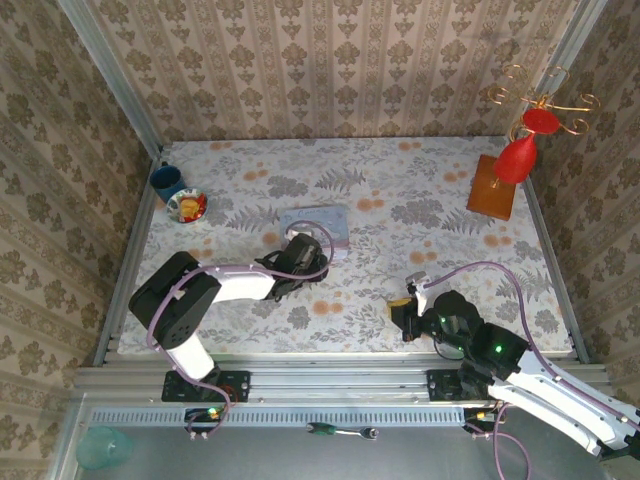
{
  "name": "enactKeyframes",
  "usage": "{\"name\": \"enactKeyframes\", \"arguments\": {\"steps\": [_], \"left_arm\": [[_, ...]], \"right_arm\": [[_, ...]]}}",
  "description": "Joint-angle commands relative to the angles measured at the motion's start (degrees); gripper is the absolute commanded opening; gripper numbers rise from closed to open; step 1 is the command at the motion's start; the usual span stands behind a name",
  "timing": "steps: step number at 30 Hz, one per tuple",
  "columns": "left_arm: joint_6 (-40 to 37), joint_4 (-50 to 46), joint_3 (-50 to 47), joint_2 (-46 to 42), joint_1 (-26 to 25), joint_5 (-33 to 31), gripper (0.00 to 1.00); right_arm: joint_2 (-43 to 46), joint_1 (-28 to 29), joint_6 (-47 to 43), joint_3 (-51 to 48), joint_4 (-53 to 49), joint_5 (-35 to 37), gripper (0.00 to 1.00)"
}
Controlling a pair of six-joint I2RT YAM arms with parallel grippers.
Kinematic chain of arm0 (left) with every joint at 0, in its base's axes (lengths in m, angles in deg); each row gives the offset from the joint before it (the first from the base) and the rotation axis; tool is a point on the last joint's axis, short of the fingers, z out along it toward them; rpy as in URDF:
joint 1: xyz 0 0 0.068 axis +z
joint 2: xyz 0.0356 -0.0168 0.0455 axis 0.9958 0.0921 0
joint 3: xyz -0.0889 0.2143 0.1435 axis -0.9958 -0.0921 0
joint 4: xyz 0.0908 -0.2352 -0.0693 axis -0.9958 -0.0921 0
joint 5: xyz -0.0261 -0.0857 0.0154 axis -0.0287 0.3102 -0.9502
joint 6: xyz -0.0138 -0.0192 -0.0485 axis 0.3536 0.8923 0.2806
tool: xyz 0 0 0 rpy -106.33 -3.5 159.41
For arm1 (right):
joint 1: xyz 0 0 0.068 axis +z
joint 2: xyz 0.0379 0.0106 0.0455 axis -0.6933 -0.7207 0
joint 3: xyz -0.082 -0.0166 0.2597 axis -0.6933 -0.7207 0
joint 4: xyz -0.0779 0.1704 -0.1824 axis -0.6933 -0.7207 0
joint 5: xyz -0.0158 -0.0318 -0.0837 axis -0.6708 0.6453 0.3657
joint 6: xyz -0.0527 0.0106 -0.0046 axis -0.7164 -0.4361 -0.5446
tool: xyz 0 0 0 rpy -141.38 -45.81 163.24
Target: Unlock a padlock with a key
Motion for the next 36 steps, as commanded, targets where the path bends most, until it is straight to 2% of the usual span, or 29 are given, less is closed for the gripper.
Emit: {"name": "enactKeyframes", "arguments": {"steps": [1,14,26,36], "left_arm": [[-1.9,2.1,-0.2,-1.1,1.0,0.9,0.47],[-4.9,0.1,-0.8,-2.6,1.9,-0.2,0.37],[-5.3,-0.5,-2.0,-3.4,3.0,-1.4,0.34],[-3.2,-5.2,-8.5,-10.9,4.4,-2.1,0.33]], "right_arm": [[0.9,-0.4,0.1,-0.3,1.1,1.6,0.0],[-0.3,-0.4,0.8,0.1,0.9,2.8,0.0],[-2.0,-0.4,1.0,0.4,1.3,3.3,0.0],[-1.7,-0.4,0.9,0.6,1.0,3.3,0.0]]}}
